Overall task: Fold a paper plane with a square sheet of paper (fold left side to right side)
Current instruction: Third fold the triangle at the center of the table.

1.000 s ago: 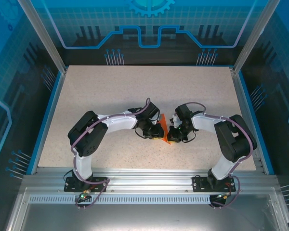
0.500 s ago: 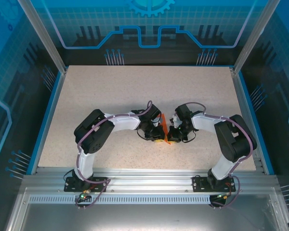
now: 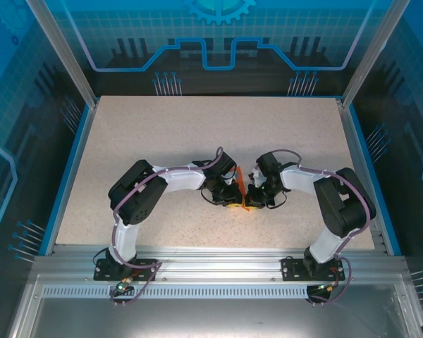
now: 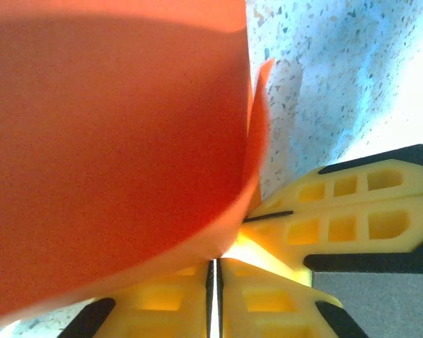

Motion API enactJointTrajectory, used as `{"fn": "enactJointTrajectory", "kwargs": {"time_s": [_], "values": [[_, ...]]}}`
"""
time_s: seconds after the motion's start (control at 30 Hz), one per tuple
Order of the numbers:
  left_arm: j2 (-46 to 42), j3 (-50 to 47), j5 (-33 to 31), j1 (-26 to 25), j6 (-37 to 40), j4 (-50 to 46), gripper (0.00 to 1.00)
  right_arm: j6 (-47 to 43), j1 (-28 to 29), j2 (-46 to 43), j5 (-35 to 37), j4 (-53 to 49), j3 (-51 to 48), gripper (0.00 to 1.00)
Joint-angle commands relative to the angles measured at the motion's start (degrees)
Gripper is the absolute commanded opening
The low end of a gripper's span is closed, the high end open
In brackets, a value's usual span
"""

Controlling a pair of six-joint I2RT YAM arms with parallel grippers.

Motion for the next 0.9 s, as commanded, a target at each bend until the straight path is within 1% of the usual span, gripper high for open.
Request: {"fn": "enactJointTrajectory", "kwargs": {"time_s": [0.0, 0.17, 0.6, 0.77, 0.87], "values": [[-3.99, -0.11, -0.98, -0.04, 1.12, -3.47, 0.18, -0.09, -0.19, 2.94, 7.73, -3.56, -2.23, 0.04], [-5.02, -0.31, 0.36, 0.00, 0.38, -1.99, 0.17, -0.25, -0.19, 3.12, 7.64, -3.65, -2.11, 0.04], [1.21, 2.88, 2.45, -0.06, -1.51, 0.59, 0.12, -0.37, -0.19, 3.20, 7.58, -3.95, -1.56, 0.04], [2.21, 3.27, 2.53, -0.02, -1.51, 0.48, 0.12, -0.43, -0.19, 3.29, 7.65, -4.03, -1.43, 0.04], [3.15, 3.48, 1.08, -0.03, -1.42, -0.48, 0.12, -0.49, -0.19, 3.29, 7.73, -4.19, -1.35, 0.04]]}}
